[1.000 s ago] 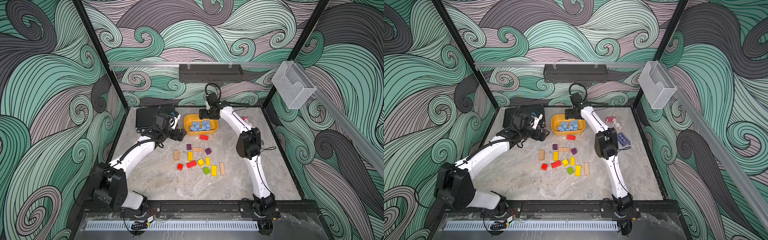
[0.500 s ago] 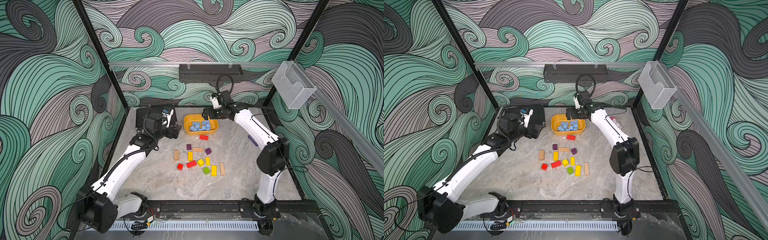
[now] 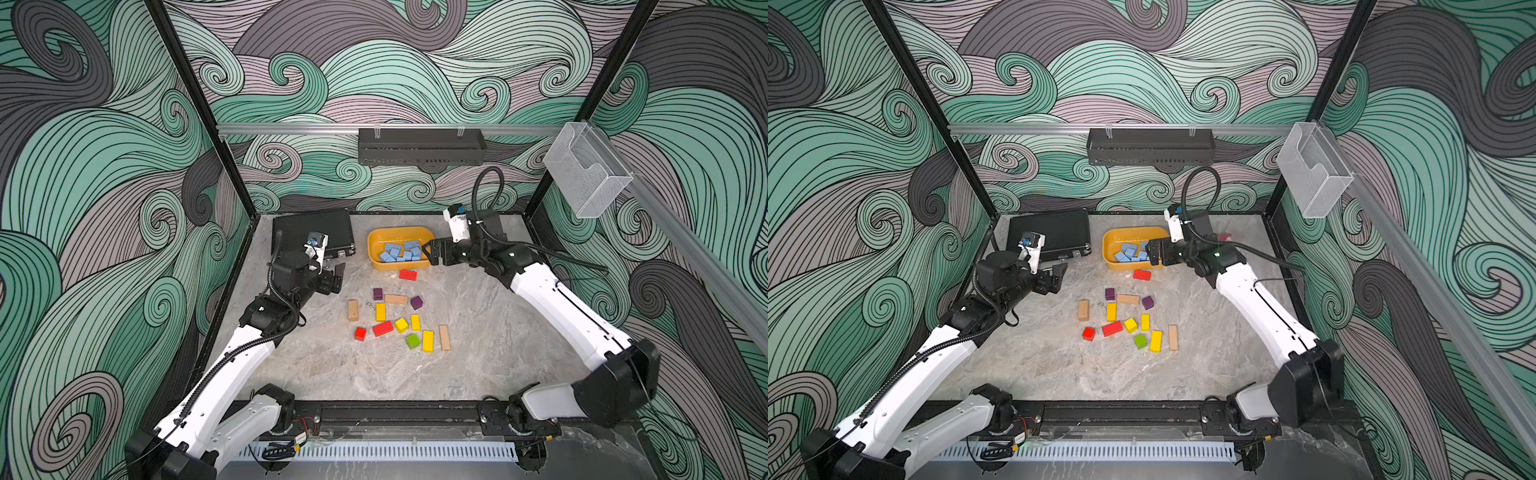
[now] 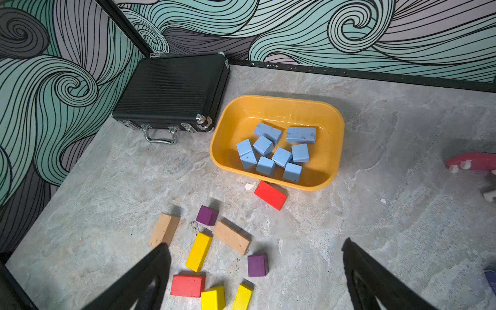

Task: Pick out the blue building blocks
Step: Reset both arms

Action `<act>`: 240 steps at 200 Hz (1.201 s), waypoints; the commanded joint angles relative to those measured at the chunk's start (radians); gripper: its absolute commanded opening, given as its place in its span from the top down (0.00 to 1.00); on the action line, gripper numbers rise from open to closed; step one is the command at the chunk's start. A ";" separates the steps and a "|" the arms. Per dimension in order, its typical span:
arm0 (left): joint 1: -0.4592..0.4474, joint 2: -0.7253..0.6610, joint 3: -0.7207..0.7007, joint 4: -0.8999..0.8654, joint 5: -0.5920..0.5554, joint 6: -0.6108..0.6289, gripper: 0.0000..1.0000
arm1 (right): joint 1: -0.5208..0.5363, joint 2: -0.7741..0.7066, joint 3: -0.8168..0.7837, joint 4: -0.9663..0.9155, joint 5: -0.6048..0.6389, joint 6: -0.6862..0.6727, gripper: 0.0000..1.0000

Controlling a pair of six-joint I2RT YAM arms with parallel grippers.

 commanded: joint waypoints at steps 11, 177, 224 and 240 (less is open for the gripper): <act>0.005 -0.070 -0.064 0.063 -0.133 0.016 0.03 | -0.003 -0.165 -0.194 0.192 0.069 -0.075 0.00; 0.091 0.133 -0.345 0.353 -0.498 -0.082 0.01 | -0.220 -0.419 -0.767 0.595 0.504 -0.069 0.00; 0.128 0.299 -0.399 0.574 -0.493 -0.077 0.01 | -0.267 -0.386 -0.843 0.738 0.545 -0.046 0.00; 0.152 0.348 -0.385 0.627 -0.488 -0.068 0.02 | -0.284 -0.355 -0.855 0.788 0.549 -0.029 0.00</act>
